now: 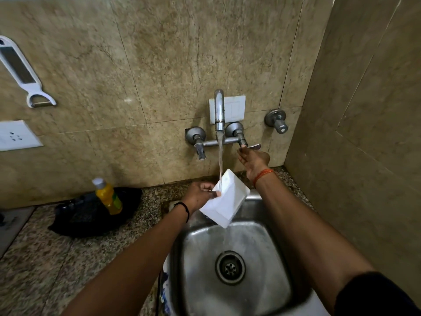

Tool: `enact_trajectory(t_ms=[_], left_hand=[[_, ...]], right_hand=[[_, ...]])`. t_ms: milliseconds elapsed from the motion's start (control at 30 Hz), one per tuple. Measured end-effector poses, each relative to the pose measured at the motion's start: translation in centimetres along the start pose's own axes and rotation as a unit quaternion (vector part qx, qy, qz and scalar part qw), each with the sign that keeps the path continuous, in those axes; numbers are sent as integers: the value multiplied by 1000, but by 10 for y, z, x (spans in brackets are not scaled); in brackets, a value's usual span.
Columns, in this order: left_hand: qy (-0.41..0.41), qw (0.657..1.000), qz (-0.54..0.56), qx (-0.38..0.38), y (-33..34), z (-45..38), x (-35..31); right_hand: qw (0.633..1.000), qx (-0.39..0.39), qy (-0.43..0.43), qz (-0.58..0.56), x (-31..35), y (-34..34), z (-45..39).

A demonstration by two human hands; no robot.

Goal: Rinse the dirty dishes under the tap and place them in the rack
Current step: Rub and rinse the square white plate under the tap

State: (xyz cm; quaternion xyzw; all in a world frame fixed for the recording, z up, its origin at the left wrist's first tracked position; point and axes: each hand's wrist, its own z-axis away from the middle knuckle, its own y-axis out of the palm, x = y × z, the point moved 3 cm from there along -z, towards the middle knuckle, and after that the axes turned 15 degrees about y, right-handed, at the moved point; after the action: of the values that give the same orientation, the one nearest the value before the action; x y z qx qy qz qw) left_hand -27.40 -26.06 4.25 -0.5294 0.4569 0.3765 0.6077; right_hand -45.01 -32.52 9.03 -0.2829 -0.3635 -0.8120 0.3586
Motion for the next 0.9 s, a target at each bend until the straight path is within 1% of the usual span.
enact_trajectory(t_ms=[67,100,133,167,200,267,300,333,367,433,500,600,633,667,767,833,900], left_hand=[[-9,999,31,-9,-2,3,0],[-13,999,44,-12,-3,4,1],[-18,998,57,-15,-4,4,1],[-25,997,74,-21,-5,5,2],[-34,995,94,-28,-6,7,3],[-46,989,133,-44,-7,10,4],[-48,987,147,-52,-8,11,5],[-50,984,159,-57,-10,12,5],[-54,981,176,-62,-11,13,6],[-63,973,211,-75,-13,16,6],[-69,963,241,-99,-13,19,7],[-83,946,269,-160,-13,26,8],[-91,938,280,-180,-14,29,9],[-98,930,299,-192,-14,33,8],[-113,901,365,-207,-22,45,5],[-126,887,386,-219,-34,57,3],[-136,885,386,-224,-47,72,1]], right_hand=[[1000,-22,-4,-15,-1,3,-6],[999,-45,-21,2,0,3,-9],[994,-83,-57,42,0,3,-10],[980,-124,-110,111,1,2,-8],[951,-161,-175,197,1,3,-3],[853,-232,-290,367,-1,2,10],[812,-254,-322,415,-2,1,19],[788,-262,-339,442,-3,0,23],[778,-258,-345,458,-3,-2,26],[773,-229,-336,486,-6,-5,27],[775,-180,-301,525,-17,-8,28],[808,-67,-244,532,-49,-16,36],[803,-26,-242,545,-60,-18,44],[788,19,-250,562,-72,-21,51],[726,130,-274,617,-103,-29,85],[667,161,-301,662,-119,-32,104],[613,152,-349,692,-130,-30,119]])
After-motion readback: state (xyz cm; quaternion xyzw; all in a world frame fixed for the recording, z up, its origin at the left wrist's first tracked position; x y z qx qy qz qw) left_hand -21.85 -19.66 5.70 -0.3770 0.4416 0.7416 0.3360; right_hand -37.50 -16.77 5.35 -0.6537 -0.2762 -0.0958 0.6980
